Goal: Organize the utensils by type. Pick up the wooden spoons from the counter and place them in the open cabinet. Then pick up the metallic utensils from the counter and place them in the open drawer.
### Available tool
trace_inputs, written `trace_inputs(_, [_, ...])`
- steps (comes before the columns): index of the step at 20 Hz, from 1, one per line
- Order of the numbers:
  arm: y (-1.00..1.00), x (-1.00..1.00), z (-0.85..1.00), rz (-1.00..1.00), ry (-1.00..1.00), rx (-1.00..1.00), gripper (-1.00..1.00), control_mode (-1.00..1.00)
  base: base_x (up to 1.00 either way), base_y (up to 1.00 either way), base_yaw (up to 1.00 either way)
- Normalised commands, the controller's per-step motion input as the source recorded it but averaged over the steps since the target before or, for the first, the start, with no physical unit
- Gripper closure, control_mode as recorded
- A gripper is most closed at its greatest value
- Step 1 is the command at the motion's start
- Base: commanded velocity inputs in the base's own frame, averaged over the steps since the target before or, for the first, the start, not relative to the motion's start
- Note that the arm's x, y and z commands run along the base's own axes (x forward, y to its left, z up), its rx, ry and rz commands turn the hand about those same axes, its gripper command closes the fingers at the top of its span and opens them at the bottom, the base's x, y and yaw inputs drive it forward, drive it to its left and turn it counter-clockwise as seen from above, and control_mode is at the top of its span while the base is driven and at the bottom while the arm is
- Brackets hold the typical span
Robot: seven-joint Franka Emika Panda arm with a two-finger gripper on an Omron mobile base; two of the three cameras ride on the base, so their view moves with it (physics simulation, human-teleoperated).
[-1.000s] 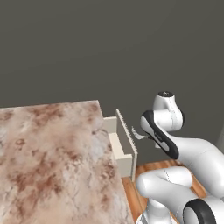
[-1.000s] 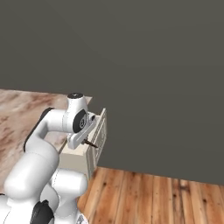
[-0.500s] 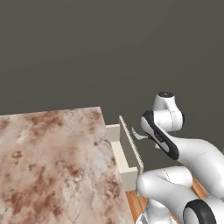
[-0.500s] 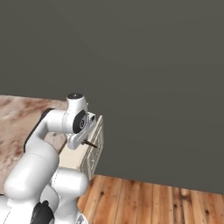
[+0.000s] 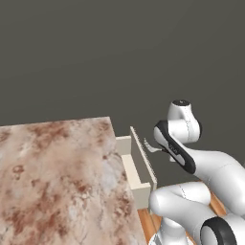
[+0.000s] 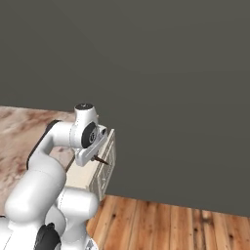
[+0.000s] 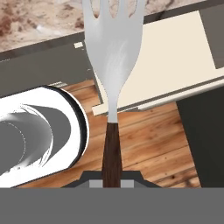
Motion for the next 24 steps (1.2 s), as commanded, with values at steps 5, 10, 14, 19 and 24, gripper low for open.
trace_inputs(5, [0.03,0.06,0.0,-0.06,0.0,0.02,1.0,-1.0,0.0,0.0,0.0])
trace_inputs(10, [0.23,0.34,0.0,-0.34,0.0,0.19,1.0,-1.0,0.0,0.0,0.0])
trace_inputs(14, [0.37,0.51,-0.08,-0.48,0.0,0.11,1.0,-1.0,0.0,0.0,0.0])
trace_inputs(19, [0.39,0.67,-0.31,-0.48,0.05,0.06,1.0,-1.0,0.0,0.0,0.0])
trace_inputs(24, [0.38,0.69,-0.31,-0.43,0.18,0.03,1.0,-1.0,0.0,0.0,0.0])
